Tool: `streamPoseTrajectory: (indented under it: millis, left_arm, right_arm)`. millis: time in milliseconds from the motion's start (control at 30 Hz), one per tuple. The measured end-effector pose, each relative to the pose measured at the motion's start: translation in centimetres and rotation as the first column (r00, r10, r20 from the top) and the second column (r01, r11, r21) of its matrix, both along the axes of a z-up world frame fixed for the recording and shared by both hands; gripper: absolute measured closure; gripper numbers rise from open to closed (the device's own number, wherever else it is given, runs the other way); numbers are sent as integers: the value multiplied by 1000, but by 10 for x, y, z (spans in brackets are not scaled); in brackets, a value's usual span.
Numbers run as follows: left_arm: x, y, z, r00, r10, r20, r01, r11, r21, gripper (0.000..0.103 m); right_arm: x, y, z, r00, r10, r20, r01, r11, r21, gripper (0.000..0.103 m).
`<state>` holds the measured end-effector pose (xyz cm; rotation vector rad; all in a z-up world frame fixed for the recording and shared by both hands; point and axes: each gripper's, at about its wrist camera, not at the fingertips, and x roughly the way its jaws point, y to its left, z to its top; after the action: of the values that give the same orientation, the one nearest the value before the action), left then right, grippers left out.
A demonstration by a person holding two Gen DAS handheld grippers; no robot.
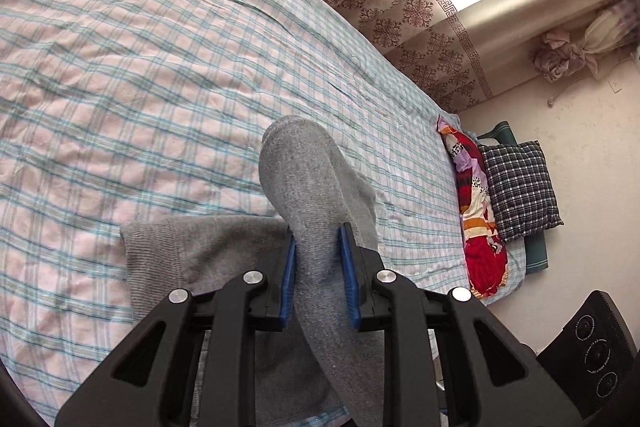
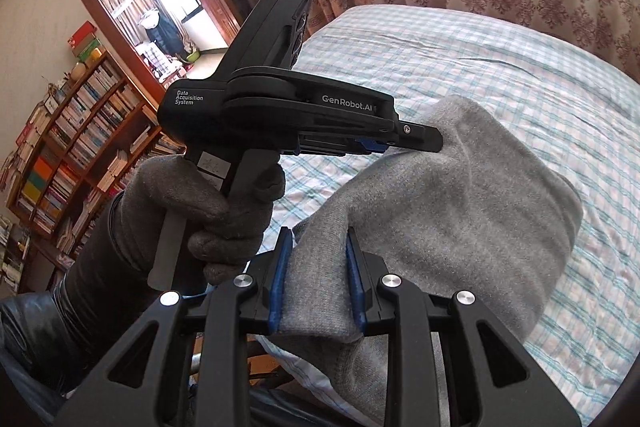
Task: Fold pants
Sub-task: 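Lift the held edge with both tools and fold it over the bundle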
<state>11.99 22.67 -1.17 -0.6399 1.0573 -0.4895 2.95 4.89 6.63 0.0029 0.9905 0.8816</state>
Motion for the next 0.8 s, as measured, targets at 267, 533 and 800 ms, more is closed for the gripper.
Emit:
streamPoseTrajectory:
  millis: [267,533,800]
  left_arm:
    - [-8,45,-35,996,77,-52,-79,996,-37,82]
    - [-15,73,-68,982,150,-118,-155,988,-28,82]
    - [-22,76,-67,977,192,-93,-184,979,83,73]
  right_arm:
    - [12,45,-29,996,69,-50,-71,997,-32,77]
    - [19,81,-68,987,109,-122,-114,993,-39,77]
    - [28,64,-84,974,116,-196,-110,993,42,68]
